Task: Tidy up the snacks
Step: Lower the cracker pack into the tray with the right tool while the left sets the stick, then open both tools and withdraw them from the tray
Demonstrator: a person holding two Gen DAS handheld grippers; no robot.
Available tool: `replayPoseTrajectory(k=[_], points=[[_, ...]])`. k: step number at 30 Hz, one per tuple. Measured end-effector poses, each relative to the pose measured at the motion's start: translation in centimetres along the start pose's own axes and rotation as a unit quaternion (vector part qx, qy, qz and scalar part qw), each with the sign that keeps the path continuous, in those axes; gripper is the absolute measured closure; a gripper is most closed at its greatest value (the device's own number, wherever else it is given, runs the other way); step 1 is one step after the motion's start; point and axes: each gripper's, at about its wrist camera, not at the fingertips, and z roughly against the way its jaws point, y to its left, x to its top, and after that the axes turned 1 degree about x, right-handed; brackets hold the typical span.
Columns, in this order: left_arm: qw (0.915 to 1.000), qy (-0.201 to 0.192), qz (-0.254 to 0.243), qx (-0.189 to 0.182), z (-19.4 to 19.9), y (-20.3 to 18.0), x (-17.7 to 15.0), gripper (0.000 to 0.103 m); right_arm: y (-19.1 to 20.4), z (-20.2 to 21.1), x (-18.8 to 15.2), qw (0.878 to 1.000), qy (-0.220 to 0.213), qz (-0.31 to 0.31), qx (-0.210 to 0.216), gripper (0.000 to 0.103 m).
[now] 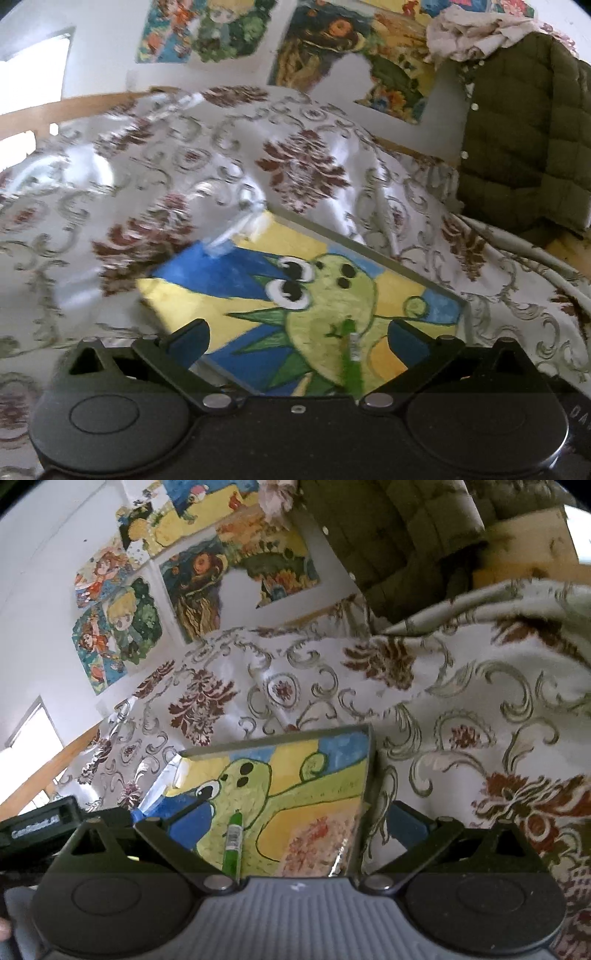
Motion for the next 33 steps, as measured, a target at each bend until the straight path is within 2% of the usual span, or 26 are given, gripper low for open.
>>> replayPoseTrajectory(k=[4,17,23,27,33], points=[[0.9996,-0.006,-0.015,0.023,2.9,1.5,-0.3,0.001,1.4,2.2,-0.4,1.000,-0.010,0.025,-0.001,0.000],[0.9973,-0.007,-0.047,0.055,12.5,8.1,-3.8,0.001,6.6,8.3,-2.8,0.992,-0.023,0.127,0.010,0.000],[0.9967,-0.006,-0.069,0.043,15.8,9.5,-6.5,0.001,8.1,10.3,-4.8,0.988,-0.005,0.152,0.018,0.000],[0.9962,0.002,-0.083,0.028,16.7,9.2,-8.4,0.001,8.6,11.5,-5.9,0.987,0.014,0.161,0.022,0.000],[0.9954,0.007,-0.096,0.006,17.9,8.7,-12.0,0.001,8.7,13.0,-8.0,0.984,0.069,0.161,0.000,0.000]])
